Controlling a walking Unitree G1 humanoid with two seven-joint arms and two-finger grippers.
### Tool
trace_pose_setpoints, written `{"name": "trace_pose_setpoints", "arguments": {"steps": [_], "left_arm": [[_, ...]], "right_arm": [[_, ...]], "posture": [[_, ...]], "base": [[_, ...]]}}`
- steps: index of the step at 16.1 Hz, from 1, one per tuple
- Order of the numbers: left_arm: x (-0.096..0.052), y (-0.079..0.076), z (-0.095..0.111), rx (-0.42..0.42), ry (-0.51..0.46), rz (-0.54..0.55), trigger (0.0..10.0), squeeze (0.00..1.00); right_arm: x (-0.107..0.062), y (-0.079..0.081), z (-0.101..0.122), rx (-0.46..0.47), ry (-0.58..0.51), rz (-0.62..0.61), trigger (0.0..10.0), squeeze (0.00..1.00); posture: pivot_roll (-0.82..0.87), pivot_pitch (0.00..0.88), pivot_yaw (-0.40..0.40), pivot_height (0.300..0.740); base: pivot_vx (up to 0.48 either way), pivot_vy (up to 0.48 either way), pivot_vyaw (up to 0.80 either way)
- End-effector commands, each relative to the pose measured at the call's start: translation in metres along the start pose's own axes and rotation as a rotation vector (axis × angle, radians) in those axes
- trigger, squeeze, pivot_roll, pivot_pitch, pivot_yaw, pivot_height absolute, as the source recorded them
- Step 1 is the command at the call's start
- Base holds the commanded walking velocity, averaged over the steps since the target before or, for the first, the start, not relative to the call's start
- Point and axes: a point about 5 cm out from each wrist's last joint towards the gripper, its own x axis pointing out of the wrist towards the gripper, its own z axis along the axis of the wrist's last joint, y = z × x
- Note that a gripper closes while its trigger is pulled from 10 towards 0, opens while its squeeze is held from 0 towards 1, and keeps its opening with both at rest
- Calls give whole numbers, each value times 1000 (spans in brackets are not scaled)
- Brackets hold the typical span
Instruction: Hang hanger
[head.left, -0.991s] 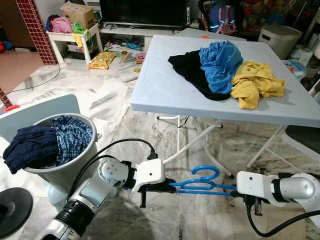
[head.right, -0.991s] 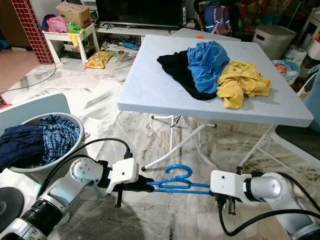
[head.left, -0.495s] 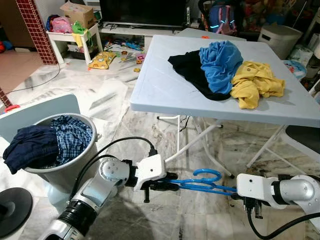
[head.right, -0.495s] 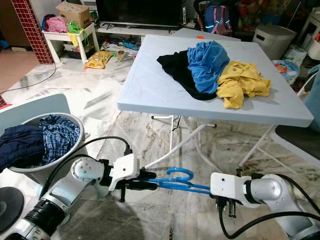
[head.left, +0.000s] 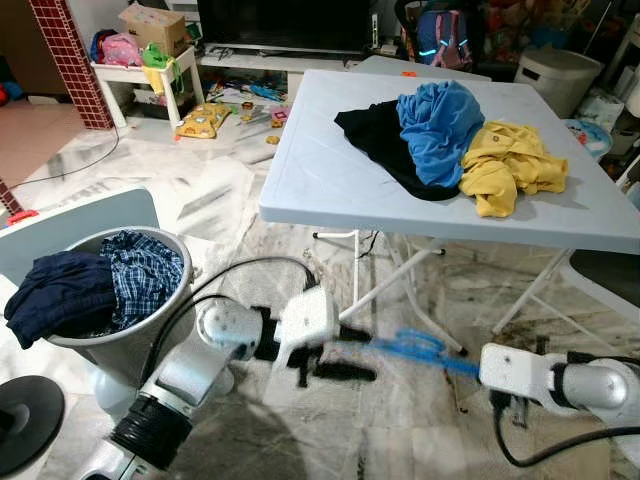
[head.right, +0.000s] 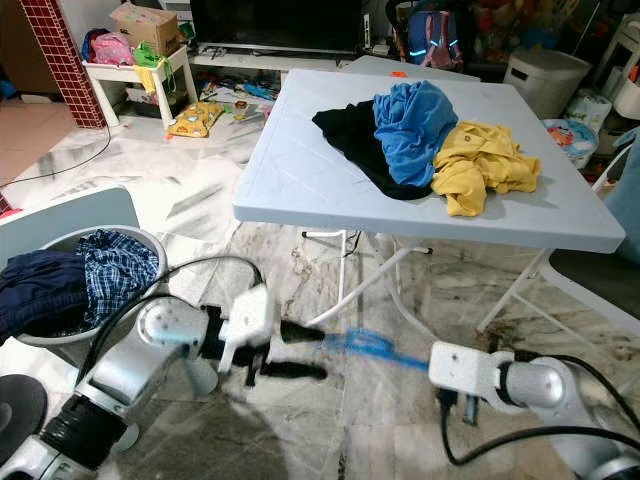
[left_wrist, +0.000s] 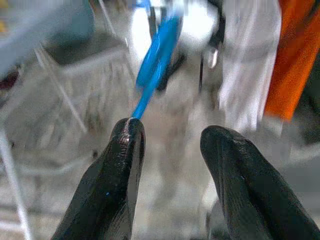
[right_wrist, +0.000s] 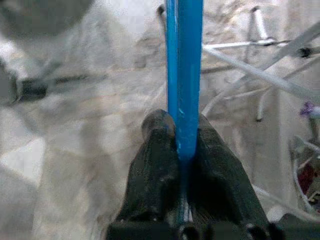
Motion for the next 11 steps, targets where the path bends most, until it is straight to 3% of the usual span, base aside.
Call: {"name": "trace_pose_setpoints", "arguments": {"steps": [1,5,7,10,11], "left_arm": [[-4,0,3,-49,-32,35,10000,1000],[-15,28,3,-193,-169,483,10000,1000],[-23,31,-9,-267,-206,679,10000,1000],[-25,26,-19,-267,-167,747,10000,1000],[-24,27,-21,-266,-153,779,10000,1000]], "right_arm": [[-3,-2,-9,27,32,-51,0,0],[-10,37,-30,306,57,-220,157,0],[-12,58,-27,470,37,-288,0,0],[-11,78,-19,777,31,-436,0,0],[-10,84,-18,896,34,-489,4039,0]], "posture": [[40,0,-50,740],[42,0,-67,740],[30,0,-58,740],[11,0,-37,740],[8,0,-35,740]], "base": [[0,0,0],[0,0,0],[0,0,0],[0,0,0],[0,0,0]]}}
